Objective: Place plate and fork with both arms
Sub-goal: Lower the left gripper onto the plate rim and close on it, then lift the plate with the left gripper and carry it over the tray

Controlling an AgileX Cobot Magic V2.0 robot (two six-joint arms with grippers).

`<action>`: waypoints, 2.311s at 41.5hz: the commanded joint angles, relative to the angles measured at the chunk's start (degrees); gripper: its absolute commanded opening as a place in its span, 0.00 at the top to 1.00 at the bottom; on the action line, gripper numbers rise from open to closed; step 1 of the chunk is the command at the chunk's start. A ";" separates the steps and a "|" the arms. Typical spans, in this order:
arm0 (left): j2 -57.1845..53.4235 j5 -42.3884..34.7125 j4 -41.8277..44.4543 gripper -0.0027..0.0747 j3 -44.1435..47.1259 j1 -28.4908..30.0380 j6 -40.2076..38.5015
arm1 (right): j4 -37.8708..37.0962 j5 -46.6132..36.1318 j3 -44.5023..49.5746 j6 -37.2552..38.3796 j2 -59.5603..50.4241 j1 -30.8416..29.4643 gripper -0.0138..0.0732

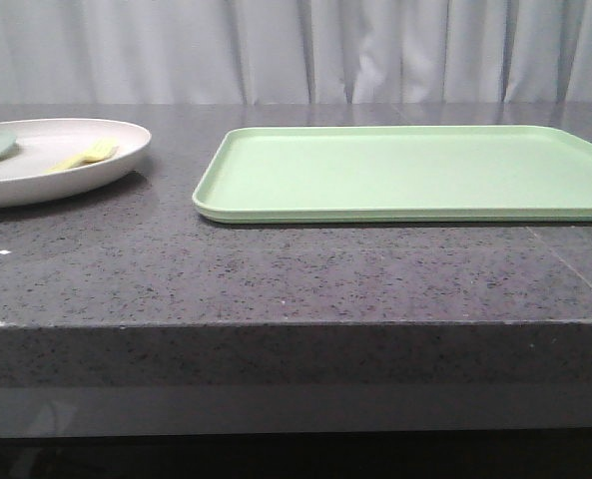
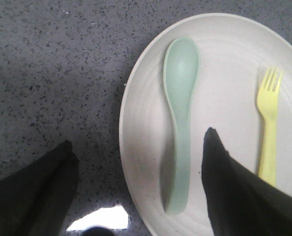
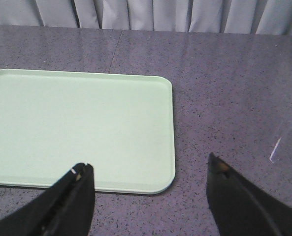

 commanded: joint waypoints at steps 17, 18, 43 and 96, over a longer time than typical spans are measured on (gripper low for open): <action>7.38 -1.87 -7.53 0.31 -3.30 -0.03 2.42 | -0.47 -4.45 -1.89 -0.43 0.48 0.15 0.26; 7.51 -1.87 -7.53 0.33 -3.30 -0.03 2.42 | -0.47 -4.45 -1.89 -0.43 0.48 0.15 0.26; 8.09 -0.82 -7.64 0.93 -3.30 -0.03 2.45 | -0.47 -4.45 -1.89 -0.43 0.48 0.15 0.26; 6.03 -15.07 0.21 0.99 -17.21 -36.20 -33.82 | -0.47 -4.45 -1.89 -0.43 0.48 0.15 0.26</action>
